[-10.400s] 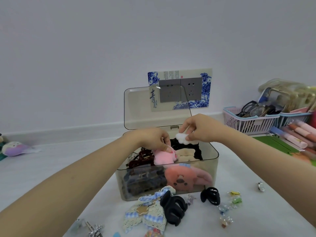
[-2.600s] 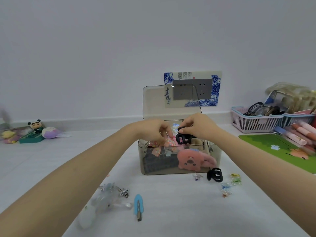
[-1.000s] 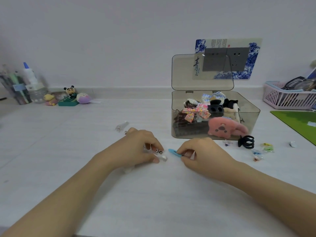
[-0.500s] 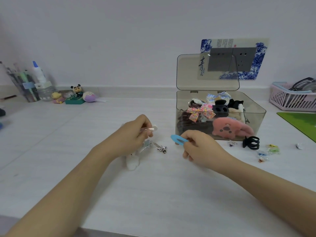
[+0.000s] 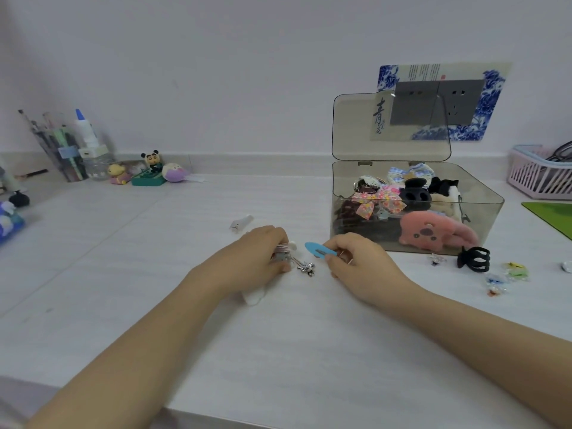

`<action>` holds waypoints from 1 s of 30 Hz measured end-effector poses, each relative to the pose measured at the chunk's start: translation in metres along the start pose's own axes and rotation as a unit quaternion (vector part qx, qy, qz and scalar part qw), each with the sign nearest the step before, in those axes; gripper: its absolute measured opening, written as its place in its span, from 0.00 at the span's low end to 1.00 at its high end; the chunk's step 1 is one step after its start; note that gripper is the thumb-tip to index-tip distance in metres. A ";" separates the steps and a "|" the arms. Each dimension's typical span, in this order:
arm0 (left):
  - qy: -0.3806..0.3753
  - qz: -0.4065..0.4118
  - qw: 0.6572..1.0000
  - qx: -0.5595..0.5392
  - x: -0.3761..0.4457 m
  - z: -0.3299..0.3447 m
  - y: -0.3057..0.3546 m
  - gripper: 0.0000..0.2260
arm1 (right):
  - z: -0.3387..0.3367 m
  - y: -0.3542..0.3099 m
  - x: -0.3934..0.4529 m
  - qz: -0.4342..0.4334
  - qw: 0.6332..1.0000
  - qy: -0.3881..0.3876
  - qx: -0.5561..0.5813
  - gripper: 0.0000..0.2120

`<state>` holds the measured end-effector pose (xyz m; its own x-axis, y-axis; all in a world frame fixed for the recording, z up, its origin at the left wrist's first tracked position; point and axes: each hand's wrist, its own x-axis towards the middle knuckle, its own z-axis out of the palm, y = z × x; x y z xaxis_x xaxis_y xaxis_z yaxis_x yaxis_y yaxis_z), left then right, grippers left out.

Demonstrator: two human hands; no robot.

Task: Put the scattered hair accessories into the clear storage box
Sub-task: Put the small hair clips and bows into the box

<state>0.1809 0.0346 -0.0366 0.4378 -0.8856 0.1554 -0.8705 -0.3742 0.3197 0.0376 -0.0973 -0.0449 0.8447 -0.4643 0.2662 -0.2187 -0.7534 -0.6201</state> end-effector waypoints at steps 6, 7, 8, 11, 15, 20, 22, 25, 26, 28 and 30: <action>0.044 0.007 0.990 -0.132 -0.001 -0.007 0.013 0.11 | -0.020 0.002 -0.004 0.012 1.000 0.011 0.012 0.08; 0.041 0.010 0.988 -0.149 0.000 -0.010 0.017 0.12 | -0.027 0.001 -0.004 0.009 1.000 0.015 0.026 0.08; 0.036 0.017 0.987 -0.158 0.002 -0.014 0.021 0.12 | -0.034 0.001 -0.004 0.004 0.999 0.022 0.043 0.08; 0.030 0.049 0.983 -0.174 0.013 -0.030 0.040 0.12 | -0.061 0.001 -0.001 -0.008 0.994 0.070 0.081 0.07; 0.047 0.089 0.984 -0.146 0.043 -0.048 0.066 0.11 | -0.096 0.003 0.007 0.008 0.988 0.120 0.095 0.08; 0.040 0.112 0.987 -0.104 0.098 -0.056 0.098 0.08 | -0.140 0.022 0.029 0.053 0.988 0.141 0.047 0.09; 0.026 0.105 0.991 -0.085 0.121 -0.052 0.104 0.10 | -0.151 0.030 0.039 0.073 0.990 0.121 0.023 0.09; -0.020 0.098 0.994 -0.051 0.149 -0.045 0.109 0.06 | -0.160 0.042 0.054 0.100 0.992 0.078 -0.001 0.09; -0.038 0.095 0.994 -0.043 0.156 -0.043 0.109 0.07 | -0.161 0.045 0.059 0.106 0.992 0.069 -0.002 0.09; -0.069 0.086 0.993 -0.031 0.168 -0.038 0.109 0.06 | -0.162 0.053 0.069 0.114 0.992 0.062 -0.002 0.08; -0.084 0.071 0.994 -0.016 0.176 -0.034 0.106 0.09 | -0.161 0.058 0.078 0.119 0.991 0.059 -0.009 0.09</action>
<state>0.1731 -0.1518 0.0566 0.2656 -0.9631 0.0436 -0.9120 -0.2363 0.3352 0.0128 -0.2519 0.0587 0.7059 -0.6798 0.1989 -0.4140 -0.6239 -0.6628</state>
